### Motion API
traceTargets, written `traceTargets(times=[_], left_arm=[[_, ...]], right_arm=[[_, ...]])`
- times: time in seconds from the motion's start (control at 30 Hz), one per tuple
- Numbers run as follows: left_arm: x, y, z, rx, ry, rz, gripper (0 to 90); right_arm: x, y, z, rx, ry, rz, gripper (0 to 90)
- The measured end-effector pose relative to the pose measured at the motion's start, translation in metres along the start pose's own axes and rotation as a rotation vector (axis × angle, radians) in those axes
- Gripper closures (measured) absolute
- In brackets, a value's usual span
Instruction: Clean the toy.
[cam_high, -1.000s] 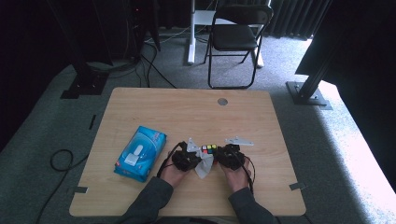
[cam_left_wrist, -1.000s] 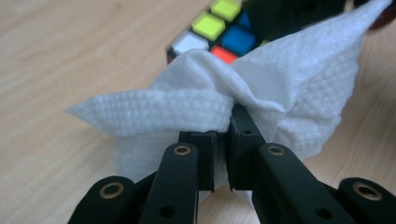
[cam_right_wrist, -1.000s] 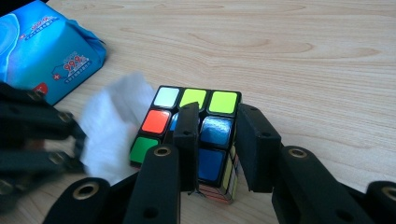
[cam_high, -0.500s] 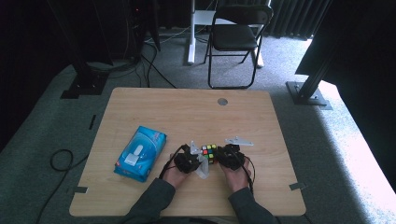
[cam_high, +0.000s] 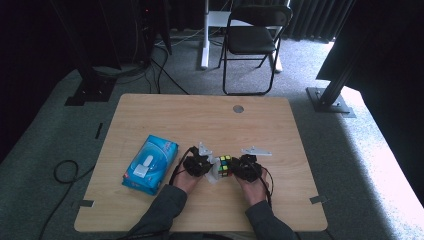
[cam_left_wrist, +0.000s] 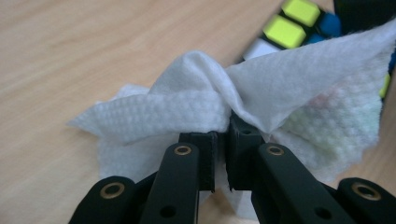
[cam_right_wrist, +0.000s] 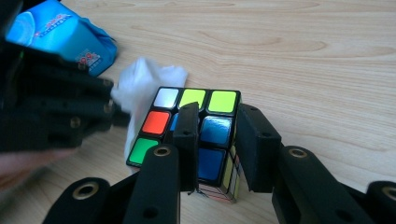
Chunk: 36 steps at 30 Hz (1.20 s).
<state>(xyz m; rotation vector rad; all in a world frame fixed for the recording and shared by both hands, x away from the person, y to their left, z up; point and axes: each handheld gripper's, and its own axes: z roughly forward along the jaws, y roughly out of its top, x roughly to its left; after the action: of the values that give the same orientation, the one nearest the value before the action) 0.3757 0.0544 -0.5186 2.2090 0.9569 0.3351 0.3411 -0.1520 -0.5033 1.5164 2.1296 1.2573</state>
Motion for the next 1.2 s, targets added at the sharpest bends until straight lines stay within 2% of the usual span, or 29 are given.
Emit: traceTargets(times=[0.23, 0.3, 0.37, 0.47, 0.73, 0.97, 1.1, 1.2], left_arm=[[0.012, 0.007, -0.001, -0.029, 0.010, -0.048, 83.3], [0.010, 0.006, -0.001, -0.022, 0.004, -0.036, 83.4], [0.005, 0.005, -0.001, -0.013, 0.018, -0.016, 83.7], [0.003, 0.002, -0.004, -0.009, 0.006, -0.010, 83.7], [-0.011, -0.006, -0.010, -0.005, -0.017, 0.025, 83.6], [-0.021, -0.010, -0.010, -0.002, -0.039, 0.033, 83.4], [-0.024, -0.011, -0.010, -0.001, -0.044, 0.035, 83.2], [-0.024, -0.011, -0.009, -0.001, -0.046, 0.034, 83.1]], right_arm=[[0.004, 0.000, 0.001, 0.014, 0.038, -0.023, 70.4], [0.004, 0.000, 0.002, 0.014, 0.042, -0.022, 70.3], [0.003, 0.000, 0.002, 0.012, 0.045, -0.015, 68.3], [0.001, -0.001, 0.002, 0.000, 0.019, -0.002, 64.0], [-0.001, 0.000, 0.000, -0.015, -0.024, 0.013, 63.8], [-0.001, 0.000, 0.000, -0.021, -0.058, 0.019, 60.6], [-0.001, 0.001, -0.004, -0.018, -0.048, 0.025, 57.6], [0.001, 0.000, -0.006, -0.012, -0.058, 0.012, 57.6]])
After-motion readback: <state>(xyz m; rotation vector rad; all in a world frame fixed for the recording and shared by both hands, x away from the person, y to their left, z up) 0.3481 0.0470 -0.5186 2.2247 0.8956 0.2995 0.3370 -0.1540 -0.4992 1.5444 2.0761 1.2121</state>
